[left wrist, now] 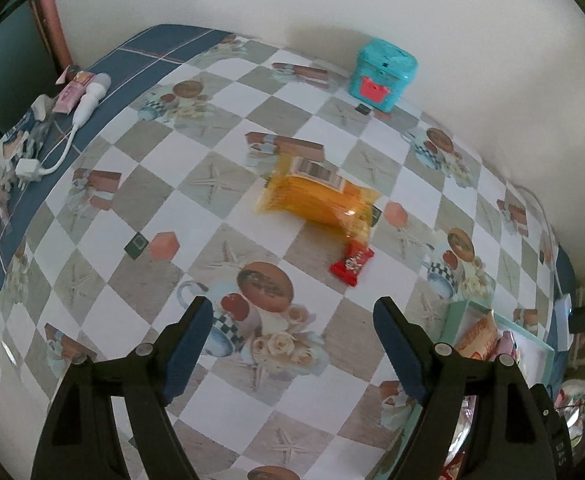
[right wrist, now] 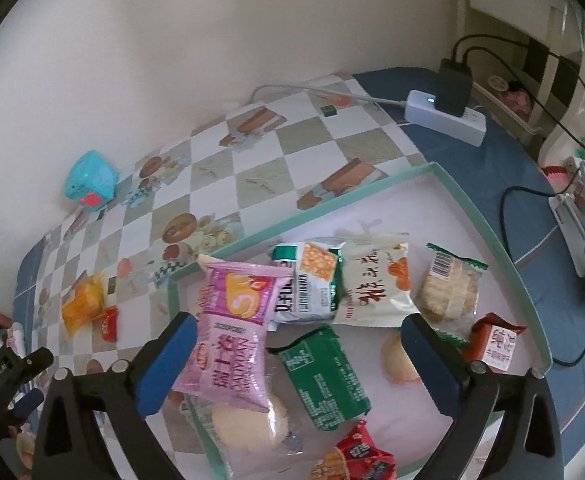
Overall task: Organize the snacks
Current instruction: 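Move both open tools back toward the orange pack and red candy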
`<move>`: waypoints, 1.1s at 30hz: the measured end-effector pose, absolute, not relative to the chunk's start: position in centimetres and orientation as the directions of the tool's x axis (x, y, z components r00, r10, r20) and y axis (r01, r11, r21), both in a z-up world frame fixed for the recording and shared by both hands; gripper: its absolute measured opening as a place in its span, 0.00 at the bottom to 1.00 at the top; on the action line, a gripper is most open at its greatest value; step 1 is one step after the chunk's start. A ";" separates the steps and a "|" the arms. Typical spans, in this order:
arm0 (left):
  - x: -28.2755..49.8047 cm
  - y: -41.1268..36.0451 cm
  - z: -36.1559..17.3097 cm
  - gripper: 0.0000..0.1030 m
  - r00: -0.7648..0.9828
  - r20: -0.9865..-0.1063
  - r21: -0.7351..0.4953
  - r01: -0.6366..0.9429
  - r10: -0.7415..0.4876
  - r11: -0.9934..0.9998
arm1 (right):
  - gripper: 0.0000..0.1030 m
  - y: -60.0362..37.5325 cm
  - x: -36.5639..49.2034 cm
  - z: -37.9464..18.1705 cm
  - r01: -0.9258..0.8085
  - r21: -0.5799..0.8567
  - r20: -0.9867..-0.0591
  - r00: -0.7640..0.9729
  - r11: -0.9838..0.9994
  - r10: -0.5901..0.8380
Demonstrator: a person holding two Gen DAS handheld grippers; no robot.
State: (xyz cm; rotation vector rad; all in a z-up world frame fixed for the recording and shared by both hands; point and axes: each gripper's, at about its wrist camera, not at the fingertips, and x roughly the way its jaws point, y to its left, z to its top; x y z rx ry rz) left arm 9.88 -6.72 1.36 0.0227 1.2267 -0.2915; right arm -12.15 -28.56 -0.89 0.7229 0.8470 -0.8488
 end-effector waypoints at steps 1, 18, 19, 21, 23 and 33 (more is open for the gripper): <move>10.0 -6.4 1.4 0.81 0.305 -0.929 -0.145 0.223 -0.210 0.964 | 1.00 -28.4 -12.1 -0.8 0.854 0.212 -0.854 0.399 0.475 -0.335; 11.5 -3.4 1.4 0.81 0.310 -0.925 -0.180 0.157 -0.221 0.971 | 1.00 -25.5 -8.9 -0.1 0.724 0.351 -0.783 0.575 0.593 -0.238; 11.6 -3.1 1.3 0.81 0.313 -0.925 -0.177 0.150 -0.216 0.973 | 1.00 -25.3 -8.7 0.0 0.721 0.352 -0.782 0.577 0.598 -0.235; 11.9 -2.6 1.3 0.81 0.315 -0.925 -0.176 0.138 -0.212 0.975 | 1.00 -24.8 -8.0 0.1 0.705 0.358 -0.776 0.589 0.612 -0.225; 12.3 -1.9 1.2 0.81 0.313 -0.925 -0.186 0.122 -0.216 0.975 | 1.00 -24.4 -7.3 0.2 0.687 0.379 -0.765 0.610 0.620 -0.207; 14.0 1.6 0.7 0.81 0.313 -0.924 -0.217 0.042 -0.219 0.975 | 1.00 -21.4 -4.4 1.8 0.696 0.309 -0.749 0.598 0.648 -0.285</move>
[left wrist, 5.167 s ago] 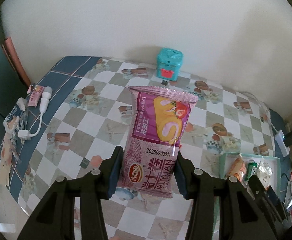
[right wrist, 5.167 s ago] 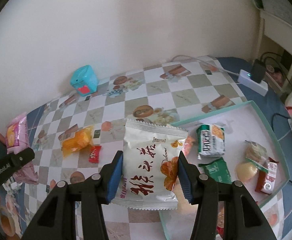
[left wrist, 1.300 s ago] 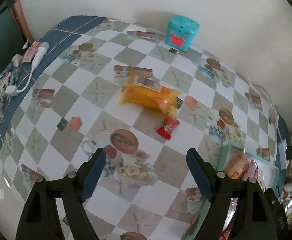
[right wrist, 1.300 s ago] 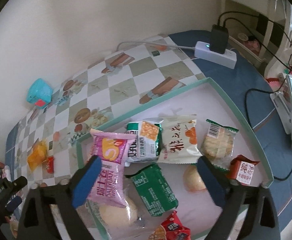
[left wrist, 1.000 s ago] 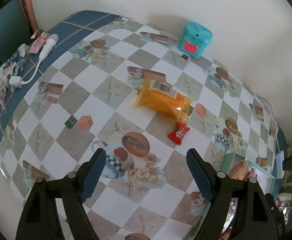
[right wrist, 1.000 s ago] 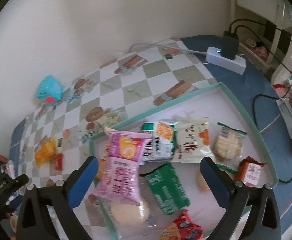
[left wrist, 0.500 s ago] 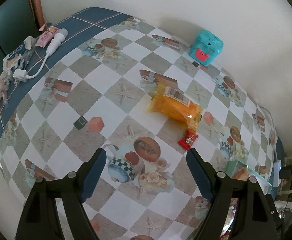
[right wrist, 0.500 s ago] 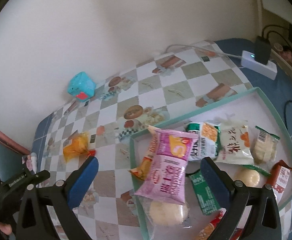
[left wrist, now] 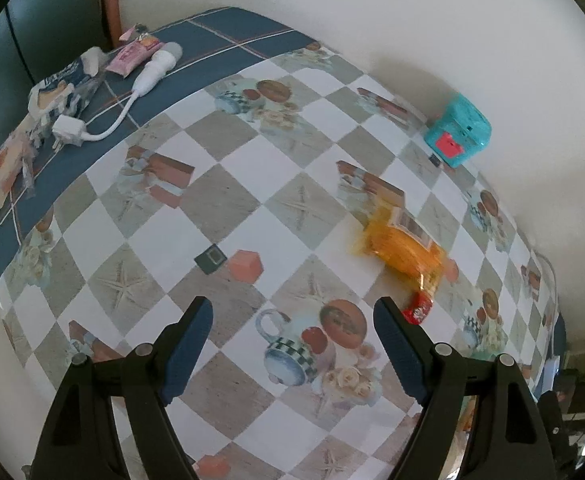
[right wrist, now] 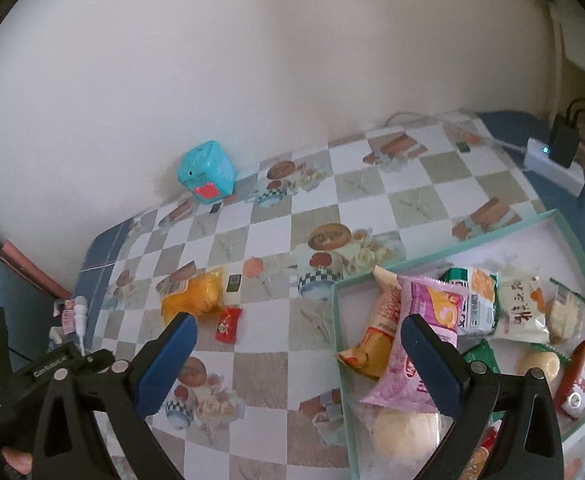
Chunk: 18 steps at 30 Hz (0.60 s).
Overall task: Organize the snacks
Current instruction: 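Move both open tools back toward the orange pack and red candy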
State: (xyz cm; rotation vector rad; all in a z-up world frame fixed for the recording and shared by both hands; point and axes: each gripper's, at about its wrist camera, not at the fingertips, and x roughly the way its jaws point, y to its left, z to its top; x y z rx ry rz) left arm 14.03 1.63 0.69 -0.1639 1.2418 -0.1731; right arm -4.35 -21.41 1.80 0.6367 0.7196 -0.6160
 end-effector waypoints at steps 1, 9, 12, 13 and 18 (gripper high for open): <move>14.2 1.9 0.6 0.81 0.310 -0.924 -0.222 0.036 -0.222 0.974 | 1.00 -21.4 -4.2 1.6 0.705 0.302 -0.756 0.588 0.642 -0.289; 15.3 2.9 -0.7 0.81 0.298 -0.935 -0.197 0.018 -0.194 0.980 | 1.00 -21.3 -2.7 -0.2 0.727 0.289 -0.787 0.551 0.623 -0.278; 15.8 2.8 -1.7 0.81 0.277 -0.941 -0.197 0.018 -0.194 0.980 | 1.00 -20.8 -1.7 -0.7 0.718 0.273 -0.793 0.545 0.640 -0.273; 16.0 2.6 -2.0 0.81 0.272 -0.942 -0.196 0.022 -0.195 0.980 | 1.00 -20.5 -1.2 -0.9 0.712 0.269 -0.795 0.544 0.648 -0.267; 16.9 1.8 -2.2 0.81 0.274 -0.941 -0.194 0.046 -0.199 0.980 | 1.00 -19.7 0.6 -1.5 0.686 0.226 -0.798 0.537 0.691 -0.272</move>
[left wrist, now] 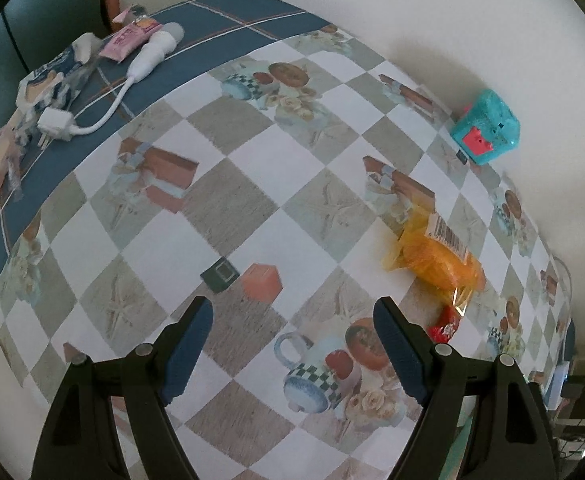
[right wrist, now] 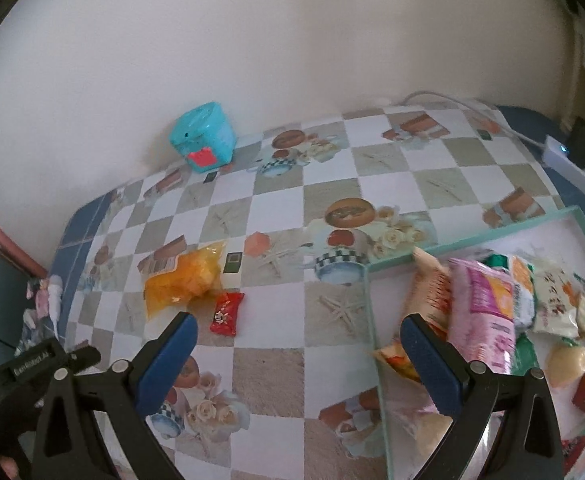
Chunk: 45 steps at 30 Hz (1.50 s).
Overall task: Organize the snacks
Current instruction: 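Move both open tools back toward the orange pack and red candy, then grasp the orange barcode pack with the left tool while the right grasps the red candy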
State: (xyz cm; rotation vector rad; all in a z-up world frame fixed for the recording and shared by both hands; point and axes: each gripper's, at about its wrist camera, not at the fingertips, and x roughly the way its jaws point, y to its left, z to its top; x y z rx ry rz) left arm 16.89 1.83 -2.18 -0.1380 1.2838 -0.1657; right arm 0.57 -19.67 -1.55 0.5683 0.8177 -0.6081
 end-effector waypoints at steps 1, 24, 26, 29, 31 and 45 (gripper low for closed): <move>17.1 1.6 -2.1 0.81 0.279 -0.939 -0.195 0.051 -0.202 0.979 | 1.00 -19.6 0.9 -1.7 0.681 0.221 -0.800 0.536 0.699 -0.270; 21.1 -2.4 -5.1 0.81 0.288 -0.942 -0.142 0.114 -0.170 0.983 | 0.99 -18.1 8.2 -7.5 0.614 0.068 -0.843 0.456 0.787 -0.283; 21.4 -2.6 -5.3 0.81 0.290 -0.942 -0.139 0.115 -0.167 0.984 | 0.99 -18.0 8.5 -8.0 0.608 0.060 -0.847 0.451 0.791 -0.282; 21.8 -2.6 -5.4 0.81 0.295 -0.940 -0.140 0.115 -0.168 0.983 | 0.98 -18.1 8.8 -8.6 0.608 0.044 -0.850 0.439 0.792 -0.290; 22.0 -2.6 -5.5 0.81 0.298 -0.940 -0.139 0.114 -0.167 0.984 | 0.98 -18.2 9.0 -9.1 0.610 0.036 -0.853 0.431 0.791 -0.293; 22.6 -3.3 -4.7 0.81 0.317 -0.919 -0.200 0.142 -0.236 0.970 | 0.80 -18.6 9.2 -9.4 0.617 0.023 -0.835 0.444 0.786 -0.324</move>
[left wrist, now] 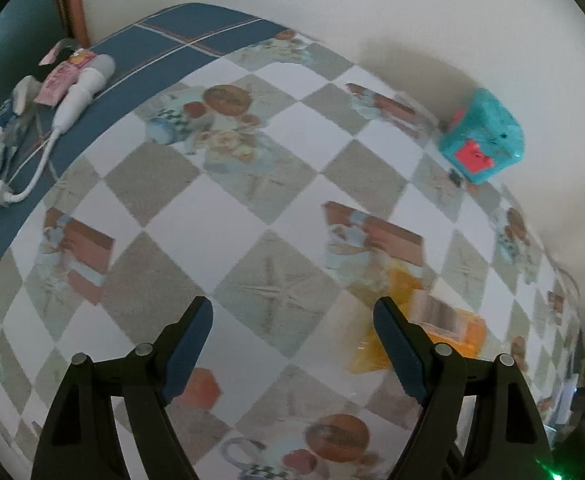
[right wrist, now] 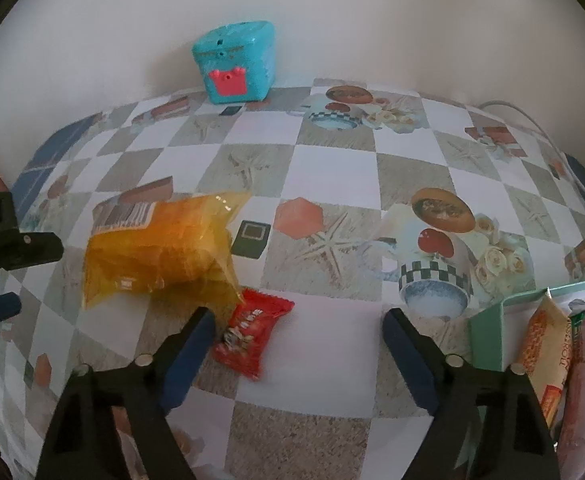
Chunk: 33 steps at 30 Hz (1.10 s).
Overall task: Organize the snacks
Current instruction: 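Grasp the orange barcode pack with the left tool while the right grasps the red candy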
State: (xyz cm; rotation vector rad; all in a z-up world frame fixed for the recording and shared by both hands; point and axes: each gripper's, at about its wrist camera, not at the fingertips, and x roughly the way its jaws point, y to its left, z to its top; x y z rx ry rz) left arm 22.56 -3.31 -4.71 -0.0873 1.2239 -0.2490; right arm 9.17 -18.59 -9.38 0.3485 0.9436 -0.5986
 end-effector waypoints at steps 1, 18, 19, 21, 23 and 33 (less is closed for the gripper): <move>22.4 -3.7 -4.6 0.81 0.322 -0.917 -0.195 0.156 -0.237 0.968 | 0.79 -18.6 9.1 -9.4 0.617 0.025 -0.834 0.446 0.787 -0.323; 20.2 -9.5 -5.0 0.81 0.277 -0.891 -0.251 0.358 -0.359 0.899 | 0.33 -20.4 7.7 -8.9 0.627 0.065 -0.823 0.474 0.776 -0.314; 20.1 -9.8 -5.1 0.81 0.276 -0.888 -0.255 0.368 -0.367 0.894 | 0.33 -20.5 7.6 -8.9 0.628 0.069 -0.823 0.476 0.775 -0.312; 19.8 -10.2 -5.3 0.93 0.267 -0.881 -0.275 0.383 -0.390 0.882 | 0.33 -20.7 7.5 -8.9 0.632 0.074 -0.823 0.476 0.771 -0.311; 19.5 -10.5 -5.6 0.94 0.260 -0.877 -0.285 0.395 -0.403 0.874 | 0.33 -20.8 7.5 -8.9 0.632 0.077 -0.823 0.477 0.771 -0.309; 18.5 -12.4 -6.8 0.94 0.305 -0.888 -0.201 0.417 -0.345 0.886 | 0.33 -20.7 7.5 -8.9 0.629 0.073 -0.825 0.475 0.774 -0.308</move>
